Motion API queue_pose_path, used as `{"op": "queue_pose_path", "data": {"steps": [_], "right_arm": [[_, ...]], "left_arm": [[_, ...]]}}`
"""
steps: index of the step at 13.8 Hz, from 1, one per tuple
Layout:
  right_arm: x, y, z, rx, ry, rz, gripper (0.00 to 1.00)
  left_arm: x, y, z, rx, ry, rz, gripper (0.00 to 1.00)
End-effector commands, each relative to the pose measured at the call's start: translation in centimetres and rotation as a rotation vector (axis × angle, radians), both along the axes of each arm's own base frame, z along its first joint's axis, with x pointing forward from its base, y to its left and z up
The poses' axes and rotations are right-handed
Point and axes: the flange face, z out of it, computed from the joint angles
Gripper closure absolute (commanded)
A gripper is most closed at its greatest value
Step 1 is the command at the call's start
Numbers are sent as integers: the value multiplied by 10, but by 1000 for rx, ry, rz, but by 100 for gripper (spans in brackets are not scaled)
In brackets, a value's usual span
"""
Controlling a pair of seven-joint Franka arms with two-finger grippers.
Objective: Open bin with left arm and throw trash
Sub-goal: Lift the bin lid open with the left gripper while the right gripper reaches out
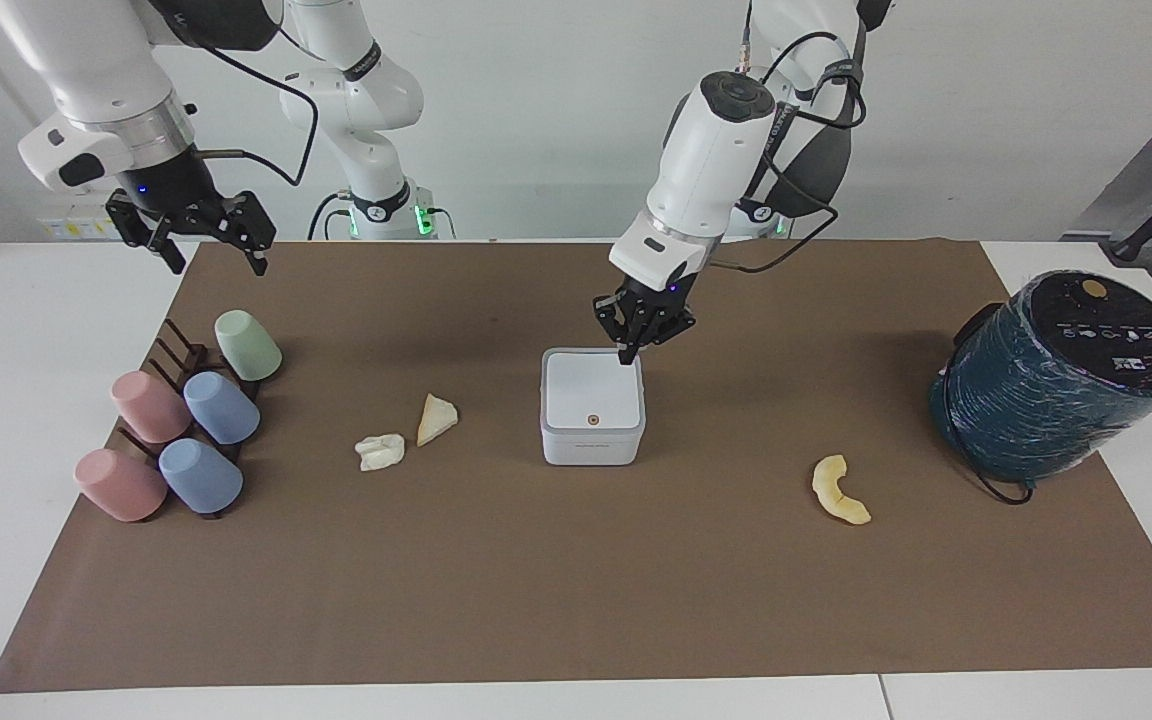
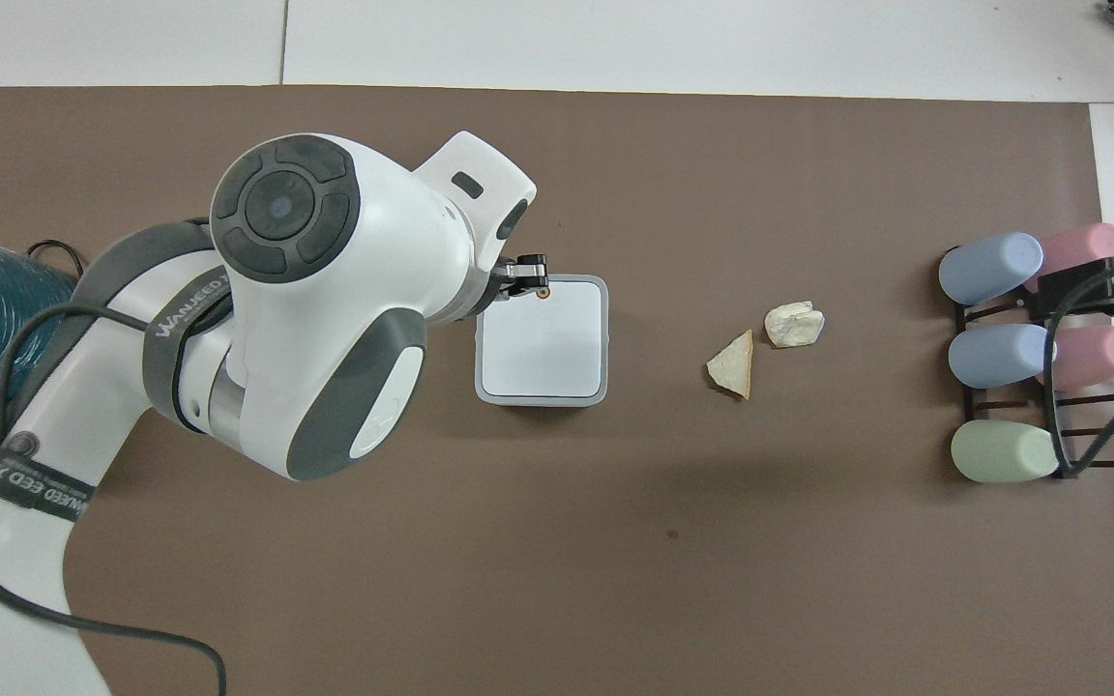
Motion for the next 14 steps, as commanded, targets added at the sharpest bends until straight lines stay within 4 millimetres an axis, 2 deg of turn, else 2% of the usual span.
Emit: {"op": "queue_pose_path", "data": {"steps": [1,5,8,10,12,14], "right_arm": [[-2,-1,4,14,1,20,0],[-5,-1,2,16,20,20,0],[-9,-8,1,18,43,15,0],[-8,-5,-7,18,18,15,0],[-3,1,-33,17,-60,9,0],[3,19,-61,24,-90,-49,0]], "left_arm": [[4,-18,-28,-27,5,27,100],[12,-24,-56,-28,10,45,100],[11,-32,-82,-18,24,44,100],[5,-41,-90,-13,37,38,100],[3,-41,-100,-12,34,42,100],[-2,-39,-117,-5,36,43,100]]}}
